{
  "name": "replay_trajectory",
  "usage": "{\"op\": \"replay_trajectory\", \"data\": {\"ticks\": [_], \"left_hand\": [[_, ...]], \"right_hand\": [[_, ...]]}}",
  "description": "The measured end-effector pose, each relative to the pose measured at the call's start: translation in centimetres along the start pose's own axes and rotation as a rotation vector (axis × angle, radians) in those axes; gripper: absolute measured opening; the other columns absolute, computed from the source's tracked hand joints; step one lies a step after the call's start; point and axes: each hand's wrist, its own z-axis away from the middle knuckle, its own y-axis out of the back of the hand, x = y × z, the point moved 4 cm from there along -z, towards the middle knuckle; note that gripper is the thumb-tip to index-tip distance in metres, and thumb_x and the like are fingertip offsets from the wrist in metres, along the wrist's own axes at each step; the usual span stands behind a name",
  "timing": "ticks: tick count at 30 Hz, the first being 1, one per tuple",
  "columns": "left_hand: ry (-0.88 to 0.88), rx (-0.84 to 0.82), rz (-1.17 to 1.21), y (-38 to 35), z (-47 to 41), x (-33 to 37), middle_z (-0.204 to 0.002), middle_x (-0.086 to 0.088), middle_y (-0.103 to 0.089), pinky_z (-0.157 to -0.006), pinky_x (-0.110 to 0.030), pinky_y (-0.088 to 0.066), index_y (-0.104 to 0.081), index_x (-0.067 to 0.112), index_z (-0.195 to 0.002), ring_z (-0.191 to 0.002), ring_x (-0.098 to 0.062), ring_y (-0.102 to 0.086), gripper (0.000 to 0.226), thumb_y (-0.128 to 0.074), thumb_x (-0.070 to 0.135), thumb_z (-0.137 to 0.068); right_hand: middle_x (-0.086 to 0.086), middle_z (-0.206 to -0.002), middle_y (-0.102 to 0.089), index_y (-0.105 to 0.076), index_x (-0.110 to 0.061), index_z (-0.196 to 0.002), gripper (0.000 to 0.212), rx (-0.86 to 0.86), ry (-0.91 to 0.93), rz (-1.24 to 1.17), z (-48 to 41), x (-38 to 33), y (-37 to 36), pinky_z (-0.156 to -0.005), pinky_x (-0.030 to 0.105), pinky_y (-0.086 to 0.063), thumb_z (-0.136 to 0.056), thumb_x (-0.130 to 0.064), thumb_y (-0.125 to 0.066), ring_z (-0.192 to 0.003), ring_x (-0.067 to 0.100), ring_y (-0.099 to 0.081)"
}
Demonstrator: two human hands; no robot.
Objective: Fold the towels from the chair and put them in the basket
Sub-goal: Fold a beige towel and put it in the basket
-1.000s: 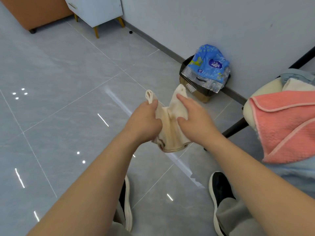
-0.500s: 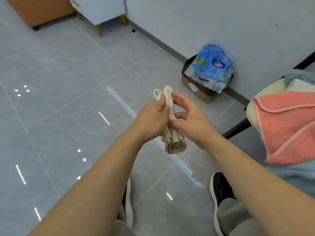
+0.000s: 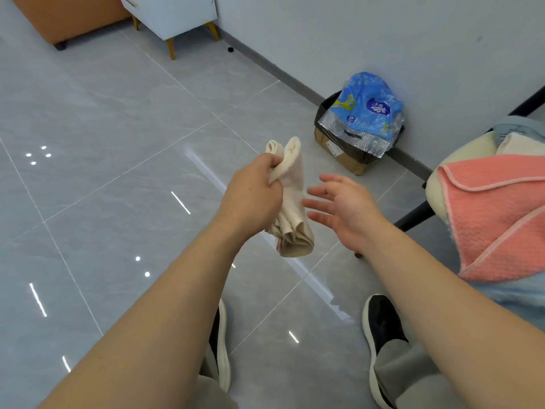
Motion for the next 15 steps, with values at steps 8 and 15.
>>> {"op": "replay_trajectory", "data": {"ticks": [8, 15], "left_hand": [[0.034, -0.168, 0.360, 1.4, -0.5, -0.2, -0.122, 0.013, -0.068, -0.087, -0.025, -0.055, -0.021, 0.048, -0.153, -0.103, -0.007, -0.068, 0.076, -0.051, 0.006, -0.097], [0.455, -0.190, 0.309, -0.4, -0.4, -2.9, -0.120, -0.010, -0.065, -0.092, -0.052, -0.055, -0.054, 0.014, -0.128, -0.106, -0.033, -0.065, 0.050, -0.039, -0.004, -0.083]], "right_hand": [[0.011, -0.118, -0.072, -0.066, -0.015, -0.125, 0.082, -0.184, -0.304, -0.118, -1.8, 2.2, 1.2, -0.106, 0.050, -0.047, -0.083, -0.081, -0.043, -0.112, 0.031, -0.068], [0.005, -0.103, -0.075, -0.066, -0.016, -0.100, 0.046, 0.162, 0.155, 0.221, -0.5, 0.5, 1.5, -0.080, 0.038, -0.060, -0.093, -0.061, -0.054, -0.090, 0.020, -0.073]]}}
